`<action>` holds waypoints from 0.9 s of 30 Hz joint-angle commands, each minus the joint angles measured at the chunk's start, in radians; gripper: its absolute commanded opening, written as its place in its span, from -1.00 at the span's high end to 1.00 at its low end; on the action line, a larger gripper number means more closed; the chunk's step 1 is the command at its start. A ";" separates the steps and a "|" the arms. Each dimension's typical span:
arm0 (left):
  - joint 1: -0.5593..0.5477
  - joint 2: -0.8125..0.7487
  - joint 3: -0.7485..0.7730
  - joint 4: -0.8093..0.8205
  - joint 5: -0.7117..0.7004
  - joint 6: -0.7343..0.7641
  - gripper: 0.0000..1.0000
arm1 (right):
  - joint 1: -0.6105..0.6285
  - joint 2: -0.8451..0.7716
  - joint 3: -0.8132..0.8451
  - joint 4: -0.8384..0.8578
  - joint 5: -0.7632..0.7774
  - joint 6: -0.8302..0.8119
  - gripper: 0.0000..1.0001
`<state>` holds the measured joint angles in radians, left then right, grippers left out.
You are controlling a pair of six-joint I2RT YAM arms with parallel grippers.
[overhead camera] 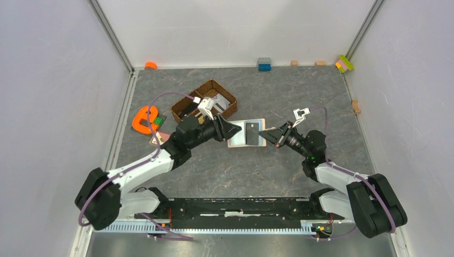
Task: Take the credit cards out of the card holder
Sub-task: Remove the credit card from the card holder.
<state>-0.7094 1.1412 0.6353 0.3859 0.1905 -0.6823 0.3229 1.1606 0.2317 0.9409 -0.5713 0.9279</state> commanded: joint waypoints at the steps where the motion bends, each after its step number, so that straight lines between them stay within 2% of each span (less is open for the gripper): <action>1: -0.002 0.135 0.034 0.126 0.139 -0.033 0.21 | -0.010 -0.002 0.011 0.076 -0.001 0.039 1.00; 3: -0.002 0.192 0.055 0.147 0.189 -0.053 0.32 | -0.012 -0.003 0.009 0.086 -0.009 0.051 1.00; 6: -0.002 0.245 0.073 0.164 0.226 -0.080 0.37 | -0.015 -0.006 0.006 0.101 -0.016 0.069 1.00; 11: -0.001 0.278 0.089 0.165 0.252 -0.097 0.26 | -0.018 -0.004 0.005 0.111 -0.028 0.085 1.00; 15: 0.011 0.309 0.092 0.198 0.294 -0.135 0.25 | -0.019 0.006 0.006 0.128 -0.042 0.100 1.00; 20: 0.034 0.328 0.068 0.336 0.380 -0.202 0.46 | -0.019 0.020 0.005 0.138 -0.050 0.106 1.00; 27: 0.035 0.287 0.045 0.418 0.415 -0.223 0.58 | -0.019 0.040 0.021 0.091 -0.054 0.074 1.00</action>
<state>-0.6605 1.4746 0.6773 0.6247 0.5194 -0.8413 0.2955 1.1851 0.2317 1.0412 -0.5934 1.0252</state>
